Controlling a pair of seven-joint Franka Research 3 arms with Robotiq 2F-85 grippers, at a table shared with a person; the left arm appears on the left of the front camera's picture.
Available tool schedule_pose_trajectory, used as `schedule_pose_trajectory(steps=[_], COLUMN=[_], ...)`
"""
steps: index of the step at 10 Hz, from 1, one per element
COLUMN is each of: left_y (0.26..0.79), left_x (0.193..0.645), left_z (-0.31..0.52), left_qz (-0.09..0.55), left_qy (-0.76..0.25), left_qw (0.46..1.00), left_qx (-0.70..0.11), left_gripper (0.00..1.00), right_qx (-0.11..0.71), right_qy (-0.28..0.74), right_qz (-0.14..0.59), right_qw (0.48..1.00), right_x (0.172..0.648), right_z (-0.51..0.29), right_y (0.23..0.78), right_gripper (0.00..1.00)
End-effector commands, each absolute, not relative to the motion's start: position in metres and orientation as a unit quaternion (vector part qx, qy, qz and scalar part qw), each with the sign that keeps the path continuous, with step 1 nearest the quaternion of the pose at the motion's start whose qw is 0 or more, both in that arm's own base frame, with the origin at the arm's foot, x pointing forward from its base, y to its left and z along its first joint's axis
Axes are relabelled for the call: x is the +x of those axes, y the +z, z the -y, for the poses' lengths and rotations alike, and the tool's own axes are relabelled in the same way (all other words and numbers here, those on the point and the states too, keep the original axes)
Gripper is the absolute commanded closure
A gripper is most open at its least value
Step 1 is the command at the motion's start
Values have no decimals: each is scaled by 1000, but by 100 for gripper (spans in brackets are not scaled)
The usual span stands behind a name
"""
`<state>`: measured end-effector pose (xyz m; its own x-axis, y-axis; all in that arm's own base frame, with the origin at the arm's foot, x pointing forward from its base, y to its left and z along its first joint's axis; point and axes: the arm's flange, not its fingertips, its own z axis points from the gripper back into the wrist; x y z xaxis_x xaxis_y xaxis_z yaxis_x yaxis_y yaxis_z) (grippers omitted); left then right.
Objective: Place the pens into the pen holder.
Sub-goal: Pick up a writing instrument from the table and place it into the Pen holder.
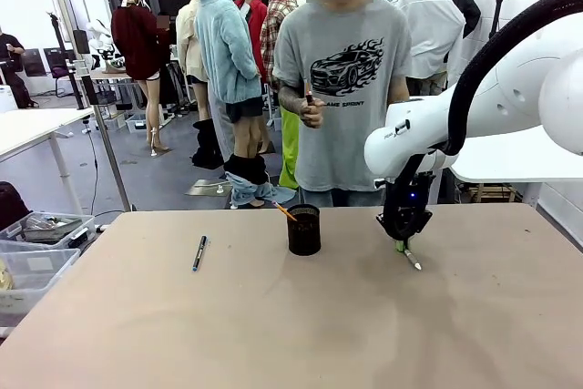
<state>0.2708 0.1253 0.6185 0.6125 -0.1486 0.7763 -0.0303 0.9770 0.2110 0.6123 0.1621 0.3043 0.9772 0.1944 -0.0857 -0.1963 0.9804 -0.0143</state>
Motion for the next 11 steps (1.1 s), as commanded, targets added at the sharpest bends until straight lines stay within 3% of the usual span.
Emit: schedule_pose_trajectory(steps=[1,4,6,8,11], left_y=[618,618,618,618,618], left_x=[272,272,272,272,272], left_z=[-125,-125,-125,-125,-125], left_qz=[443,443,443,443,443], left_qy=[-28,-28,-28,-28,-28], left_qw=[890,890,890,890,890], left_qx=[104,104,104,104,104], left_gripper=[0,0,0,0,0], right_qx=[27,141,223,272,358], right_qy=[172,406,531,578,651], right_qz=[-43,88,220,254,328], right_qw=[984,898,788,726,584], right_x=[613,597,588,591,603], right_z=[-160,-148,-146,-144,-140], right_y=[310,369,406,410,411], right_gripper=[100,100,100,100,100])
